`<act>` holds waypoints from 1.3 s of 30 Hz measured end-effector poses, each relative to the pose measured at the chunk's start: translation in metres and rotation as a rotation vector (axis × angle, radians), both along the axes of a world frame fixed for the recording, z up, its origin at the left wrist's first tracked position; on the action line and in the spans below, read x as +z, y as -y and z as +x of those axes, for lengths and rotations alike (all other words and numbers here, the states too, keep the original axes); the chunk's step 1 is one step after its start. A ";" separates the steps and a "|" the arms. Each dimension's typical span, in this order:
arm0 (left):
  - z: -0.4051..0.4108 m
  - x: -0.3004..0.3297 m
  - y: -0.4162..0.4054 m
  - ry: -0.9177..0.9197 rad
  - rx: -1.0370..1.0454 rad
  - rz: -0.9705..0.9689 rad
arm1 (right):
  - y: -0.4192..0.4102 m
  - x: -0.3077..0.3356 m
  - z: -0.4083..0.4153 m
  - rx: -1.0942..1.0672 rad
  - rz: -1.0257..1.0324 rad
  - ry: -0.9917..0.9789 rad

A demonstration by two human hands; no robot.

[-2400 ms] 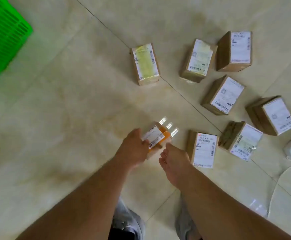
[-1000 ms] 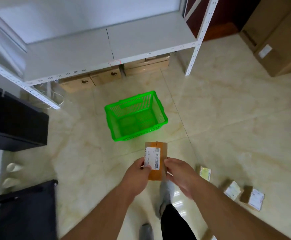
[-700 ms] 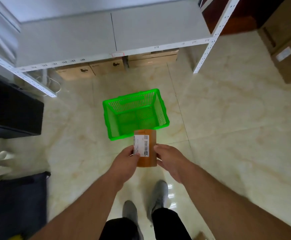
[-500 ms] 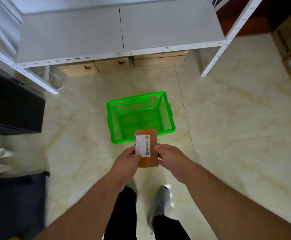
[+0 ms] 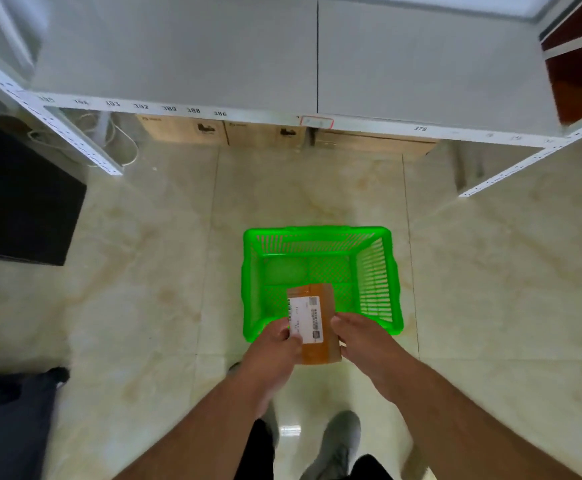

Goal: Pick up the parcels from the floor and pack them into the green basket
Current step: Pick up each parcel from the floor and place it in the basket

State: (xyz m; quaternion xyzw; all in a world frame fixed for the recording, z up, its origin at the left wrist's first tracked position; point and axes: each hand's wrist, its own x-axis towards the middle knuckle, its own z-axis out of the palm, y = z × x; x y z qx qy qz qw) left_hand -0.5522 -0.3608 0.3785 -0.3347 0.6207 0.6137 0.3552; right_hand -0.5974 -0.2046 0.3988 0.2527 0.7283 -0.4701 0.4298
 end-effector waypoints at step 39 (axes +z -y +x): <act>-0.102 -0.362 -0.032 0.265 0.855 0.254 | 0.043 -0.353 -0.124 0.474 0.261 -0.273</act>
